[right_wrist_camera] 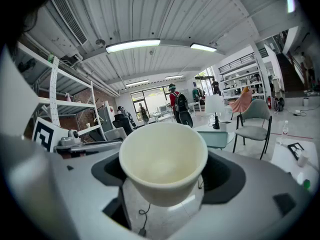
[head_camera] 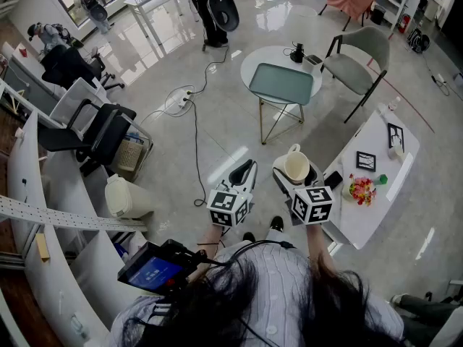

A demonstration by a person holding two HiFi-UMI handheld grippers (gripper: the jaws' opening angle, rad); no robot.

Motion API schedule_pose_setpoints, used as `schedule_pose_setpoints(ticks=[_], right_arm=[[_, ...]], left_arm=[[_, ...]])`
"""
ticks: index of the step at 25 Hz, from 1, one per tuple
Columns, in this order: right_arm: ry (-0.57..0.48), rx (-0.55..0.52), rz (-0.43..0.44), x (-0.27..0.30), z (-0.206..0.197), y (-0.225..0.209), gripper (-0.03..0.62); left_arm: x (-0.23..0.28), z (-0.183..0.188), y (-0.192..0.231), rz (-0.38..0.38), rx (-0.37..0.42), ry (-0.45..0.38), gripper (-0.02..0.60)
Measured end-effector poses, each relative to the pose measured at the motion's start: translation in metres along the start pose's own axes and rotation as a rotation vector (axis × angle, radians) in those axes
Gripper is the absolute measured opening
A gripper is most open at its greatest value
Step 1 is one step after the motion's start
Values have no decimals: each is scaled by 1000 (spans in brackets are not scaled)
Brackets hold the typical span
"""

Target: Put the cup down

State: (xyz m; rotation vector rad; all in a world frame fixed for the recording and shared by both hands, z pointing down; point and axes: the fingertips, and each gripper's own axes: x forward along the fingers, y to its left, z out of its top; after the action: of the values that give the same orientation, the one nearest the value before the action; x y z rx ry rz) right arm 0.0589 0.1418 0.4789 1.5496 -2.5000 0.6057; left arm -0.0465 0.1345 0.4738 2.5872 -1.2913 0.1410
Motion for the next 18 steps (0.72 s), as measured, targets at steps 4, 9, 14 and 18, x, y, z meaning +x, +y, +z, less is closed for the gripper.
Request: schedule_pose_setpoints(ticks=[4, 9, 14, 18], right_arm=[[-9, 4, 9, 9, 11, -14, 396], [-20, 21, 37, 20, 18, -27, 396], [-6, 0, 53, 29, 26, -53, 397], [0, 2, 73, 37, 30, -72, 396]], left_arm=[[18, 6, 0, 4, 8, 0, 46], [37, 7, 2, 14, 10, 1, 46], [66, 10, -5, 22, 18, 8, 46], [86, 13, -9, 35, 26, 3, 46]])
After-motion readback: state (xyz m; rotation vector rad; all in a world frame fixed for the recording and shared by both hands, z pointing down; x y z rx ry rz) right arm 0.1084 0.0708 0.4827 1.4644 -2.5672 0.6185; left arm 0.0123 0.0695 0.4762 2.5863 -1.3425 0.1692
